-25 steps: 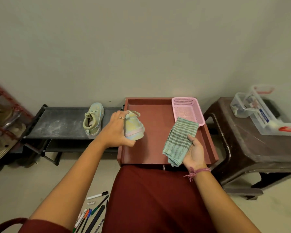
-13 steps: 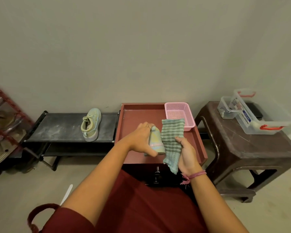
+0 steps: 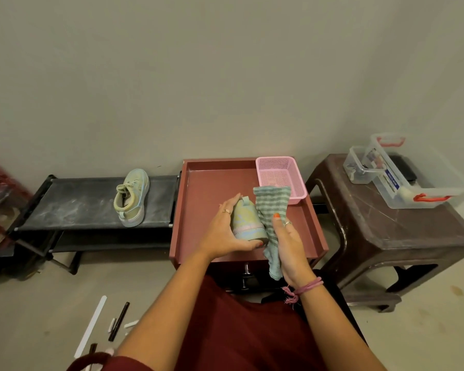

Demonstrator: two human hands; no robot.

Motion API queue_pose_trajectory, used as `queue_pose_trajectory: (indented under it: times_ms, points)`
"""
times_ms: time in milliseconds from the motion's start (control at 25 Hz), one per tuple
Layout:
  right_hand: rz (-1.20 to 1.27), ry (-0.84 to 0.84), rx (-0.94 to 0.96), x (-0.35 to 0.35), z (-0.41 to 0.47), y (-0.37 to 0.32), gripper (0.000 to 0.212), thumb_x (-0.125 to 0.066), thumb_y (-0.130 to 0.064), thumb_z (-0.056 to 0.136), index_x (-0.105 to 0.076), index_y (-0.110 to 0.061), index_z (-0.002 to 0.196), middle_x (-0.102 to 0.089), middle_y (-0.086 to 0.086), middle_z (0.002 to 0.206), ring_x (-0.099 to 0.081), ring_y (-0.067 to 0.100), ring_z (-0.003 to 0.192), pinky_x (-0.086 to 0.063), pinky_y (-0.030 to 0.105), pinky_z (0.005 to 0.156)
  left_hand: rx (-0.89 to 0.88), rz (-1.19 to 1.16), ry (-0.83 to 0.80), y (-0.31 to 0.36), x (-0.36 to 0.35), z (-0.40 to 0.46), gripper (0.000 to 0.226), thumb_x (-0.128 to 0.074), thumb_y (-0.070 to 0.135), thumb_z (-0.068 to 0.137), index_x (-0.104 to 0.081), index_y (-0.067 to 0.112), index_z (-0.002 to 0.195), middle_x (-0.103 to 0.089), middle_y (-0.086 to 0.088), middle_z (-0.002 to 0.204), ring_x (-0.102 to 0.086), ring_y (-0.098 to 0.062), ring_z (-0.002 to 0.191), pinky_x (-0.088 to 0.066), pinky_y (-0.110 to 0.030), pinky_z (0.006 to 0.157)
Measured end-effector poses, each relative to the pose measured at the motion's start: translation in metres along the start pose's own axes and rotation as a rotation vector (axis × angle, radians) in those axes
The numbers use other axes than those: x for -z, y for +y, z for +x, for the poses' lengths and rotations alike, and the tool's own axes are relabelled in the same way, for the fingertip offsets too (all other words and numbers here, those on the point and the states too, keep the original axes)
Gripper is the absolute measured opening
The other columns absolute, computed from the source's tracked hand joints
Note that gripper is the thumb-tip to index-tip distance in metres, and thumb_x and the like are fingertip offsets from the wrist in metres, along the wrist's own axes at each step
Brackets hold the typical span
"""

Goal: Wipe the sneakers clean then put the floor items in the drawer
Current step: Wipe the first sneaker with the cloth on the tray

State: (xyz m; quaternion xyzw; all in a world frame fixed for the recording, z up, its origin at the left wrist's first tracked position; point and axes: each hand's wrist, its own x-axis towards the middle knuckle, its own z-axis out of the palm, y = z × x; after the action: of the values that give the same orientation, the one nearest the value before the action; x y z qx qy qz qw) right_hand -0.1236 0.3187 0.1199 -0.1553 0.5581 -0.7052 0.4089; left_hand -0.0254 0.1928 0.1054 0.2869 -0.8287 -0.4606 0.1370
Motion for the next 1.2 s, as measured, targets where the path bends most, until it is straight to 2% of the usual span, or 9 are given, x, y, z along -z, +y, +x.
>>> queue_pose_trajectory:
  times_ms: [120, 200, 280, 400, 520, 760, 1000, 1080, 1200]
  points:
    - [-0.259, 0.003, 0.105, -0.005, 0.006, 0.010, 0.037, -0.039, -0.035, 0.101, -0.055, -0.014, 0.126, -0.064, 0.003, 0.115, -0.064, 0.004, 0.091, -0.052, 0.018, 0.074, -0.050, -0.106, 0.084, -0.001, -0.011, 0.003, 0.109, -0.092, 0.033, 0.053, -0.031, 0.031, 0.143, -0.038, 0.014, 0.137, -0.040, -0.003, 0.128, -0.030, -0.007, 0.102]
    - [-0.589, -0.005, 0.275, -0.007, 0.010, 0.017, 0.047, -0.038, -0.042, 0.097, -0.049, -0.020, 0.136, -0.048, -0.005, 0.141, -0.040, 0.004, 0.132, -0.033, 0.026, 0.111, -0.051, -0.176, 0.086, -0.002, -0.014, 0.008, 0.101, -0.088, 0.034, 0.051, -0.033, 0.044, 0.135, -0.042, 0.022, 0.133, -0.043, -0.001, 0.126, -0.035, -0.019, 0.107]
    - [-0.910, -0.090, 0.470, -0.005, 0.012, 0.018, 0.048, -0.036, -0.040, 0.096, -0.042, -0.024, 0.141, -0.036, -0.013, 0.149, -0.016, 0.000, 0.142, -0.009, 0.025, 0.118, -0.038, -0.215, 0.057, -0.009, -0.013, 0.011, 0.092, -0.084, 0.028, 0.054, -0.040, 0.038, 0.134, -0.050, 0.026, 0.129, -0.047, -0.003, 0.126, -0.032, -0.040, 0.114]
    - [-1.092, -0.262, 0.624, 0.002, 0.016, 0.012, 0.042, -0.042, -0.024, 0.097, -0.044, -0.026, 0.139, -0.035, -0.023, 0.145, -0.014, 0.001, 0.144, -0.006, 0.027, 0.119, 0.019, -0.352, 0.010, -0.008, -0.013, 0.010, 0.072, -0.082, 0.005, 0.060, -0.052, 0.012, 0.125, -0.066, 0.007, 0.115, -0.062, -0.001, 0.108, -0.045, -0.031, 0.100]
    - [-0.895, -0.187, 0.532, 0.005, 0.026, 0.010, 0.041, -0.040, -0.025, 0.097, -0.045, -0.027, 0.137, -0.038, -0.018, 0.146, -0.019, -0.001, 0.142, -0.019, 0.027, 0.118, 0.044, -0.438, 0.058, 0.002, -0.016, 0.011, 0.072, -0.079, -0.009, 0.061, -0.048, 0.020, 0.118, -0.061, 0.010, 0.110, -0.061, 0.012, 0.095, -0.046, -0.009, 0.078]
    - [-0.327, -0.001, 0.151, -0.010, 0.035, 0.011, 0.032, -0.044, -0.025, 0.100, -0.060, -0.013, 0.124, -0.066, 0.007, 0.117, -0.063, 0.023, 0.110, -0.050, 0.045, 0.096, 0.007, -0.373, 0.055, -0.006, -0.017, 0.009, 0.105, -0.093, 0.009, 0.052, -0.036, 0.028, 0.138, -0.048, 0.007, 0.135, -0.053, 0.004, 0.115, -0.049, -0.017, 0.090]
    - [-1.015, -0.304, 0.557, 0.004, 0.011, 0.008, 0.041, -0.041, -0.023, 0.096, -0.043, -0.030, 0.137, -0.037, -0.024, 0.143, -0.018, 0.001, 0.143, -0.009, 0.027, 0.119, -0.010, -0.448, 0.034, -0.005, -0.021, 0.010, 0.074, -0.077, -0.014, 0.062, -0.048, 0.025, 0.118, -0.063, 0.006, 0.114, -0.063, 0.003, 0.102, -0.047, -0.013, 0.085]
    - [-0.882, -0.282, 0.558, 0.016, 0.006, 0.012, 0.040, -0.039, -0.022, 0.098, -0.045, -0.021, 0.137, -0.045, -0.022, 0.139, -0.031, 0.000, 0.138, -0.021, 0.020, 0.115, 0.014, -0.449, 0.024, -0.007, -0.024, 0.008, 0.080, -0.086, -0.007, 0.057, -0.048, 0.029, 0.118, -0.061, 0.008, 0.117, -0.061, 0.004, 0.106, -0.047, -0.014, 0.087]
    - [-0.244, -0.096, 0.227, 0.014, 0.004, 0.017, 0.033, -0.036, -0.010, 0.102, -0.051, 0.004, 0.128, -0.070, -0.009, 0.104, -0.064, 0.000, 0.098, -0.050, 0.016, 0.082, 0.007, -0.358, 0.017, -0.007, -0.022, 0.004, 0.111, -0.097, 0.027, 0.042, -0.036, 0.035, 0.134, -0.045, 0.013, 0.137, -0.046, 0.005, 0.124, -0.043, -0.020, 0.101]
